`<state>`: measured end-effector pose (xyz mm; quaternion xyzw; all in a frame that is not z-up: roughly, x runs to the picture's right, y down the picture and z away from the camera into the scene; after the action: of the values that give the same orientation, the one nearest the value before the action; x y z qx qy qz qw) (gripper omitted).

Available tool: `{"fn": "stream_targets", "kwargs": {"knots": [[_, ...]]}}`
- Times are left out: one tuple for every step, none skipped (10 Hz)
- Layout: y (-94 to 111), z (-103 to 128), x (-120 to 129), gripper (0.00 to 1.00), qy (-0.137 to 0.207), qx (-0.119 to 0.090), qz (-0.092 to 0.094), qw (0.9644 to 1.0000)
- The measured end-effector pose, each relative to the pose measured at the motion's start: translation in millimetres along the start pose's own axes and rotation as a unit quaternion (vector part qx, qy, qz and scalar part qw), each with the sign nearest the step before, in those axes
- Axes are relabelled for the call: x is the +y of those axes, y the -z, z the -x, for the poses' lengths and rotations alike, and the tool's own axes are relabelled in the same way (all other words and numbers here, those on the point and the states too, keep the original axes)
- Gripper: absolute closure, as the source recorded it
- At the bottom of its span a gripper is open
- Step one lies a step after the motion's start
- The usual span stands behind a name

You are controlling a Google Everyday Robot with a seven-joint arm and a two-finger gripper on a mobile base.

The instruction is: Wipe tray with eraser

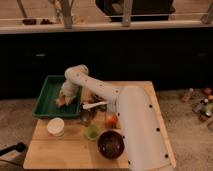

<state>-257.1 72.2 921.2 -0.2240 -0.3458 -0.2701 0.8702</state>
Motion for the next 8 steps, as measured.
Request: {"fn": "stream_targets", "kwargs": {"knots": [[-1, -3, 1, 0.95, -0.004, 0.001, 0.001, 1.0000], [-2, -6, 2, 0.95, -0.007, 0.003, 0.004, 1.0000], [-2, -10, 1, 0.95, -0.009, 0.005, 0.004, 0.9999], [-2, -13, -1, 0.95, -0.011, 0.008, 0.005, 0.9999], [-3, -16, -3, 0.95, -0.013, 0.010, 0.006, 0.9998], [-4, -20, -7, 0.95, -0.014, 0.012, 0.007, 0.9998], [-7, -22, -10, 0.95, -0.015, 0.013, 0.008, 0.9998], [-8, -24, -13, 0.95, -0.014, 0.013, 0.009, 0.9998]]}}
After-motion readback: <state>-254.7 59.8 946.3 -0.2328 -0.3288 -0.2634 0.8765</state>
